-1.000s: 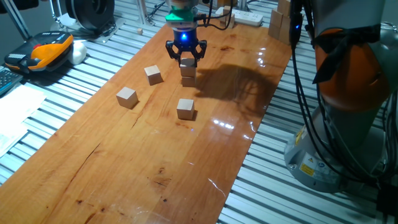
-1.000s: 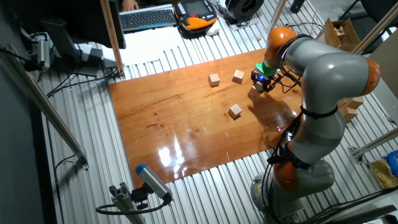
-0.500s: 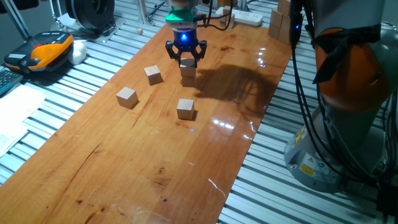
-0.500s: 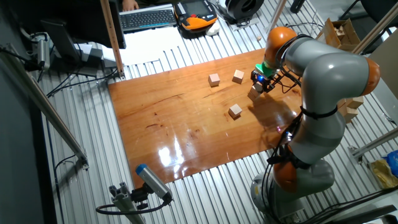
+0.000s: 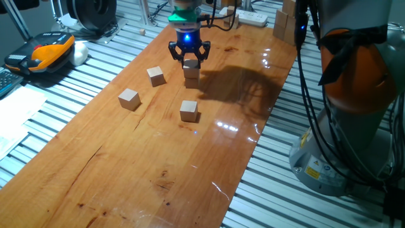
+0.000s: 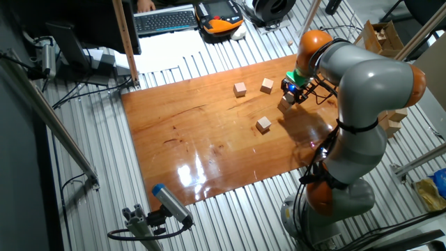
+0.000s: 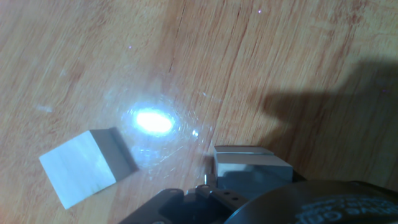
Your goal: Stack the blocks in a vertical line of five
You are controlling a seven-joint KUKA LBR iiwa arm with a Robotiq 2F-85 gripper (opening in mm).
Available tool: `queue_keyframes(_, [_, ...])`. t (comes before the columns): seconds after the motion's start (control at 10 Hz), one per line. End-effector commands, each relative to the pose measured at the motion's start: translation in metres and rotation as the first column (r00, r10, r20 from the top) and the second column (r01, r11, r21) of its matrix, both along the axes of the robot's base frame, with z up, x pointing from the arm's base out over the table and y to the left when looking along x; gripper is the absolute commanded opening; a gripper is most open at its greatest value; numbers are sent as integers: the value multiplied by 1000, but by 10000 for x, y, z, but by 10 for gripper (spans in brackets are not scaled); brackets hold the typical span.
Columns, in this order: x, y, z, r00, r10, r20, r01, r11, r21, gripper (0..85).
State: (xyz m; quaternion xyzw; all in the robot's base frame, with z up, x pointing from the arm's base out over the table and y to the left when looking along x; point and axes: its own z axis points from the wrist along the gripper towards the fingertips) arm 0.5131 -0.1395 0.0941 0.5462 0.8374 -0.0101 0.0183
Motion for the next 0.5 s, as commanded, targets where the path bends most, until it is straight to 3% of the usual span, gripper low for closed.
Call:
queue_keyframes(0.0, [2,-1,0,1000,-2,0,2,1000,0,0])
queue_keyframes(0.4, [6,-1,-5,1000,5,2,-5,1000,3,0])
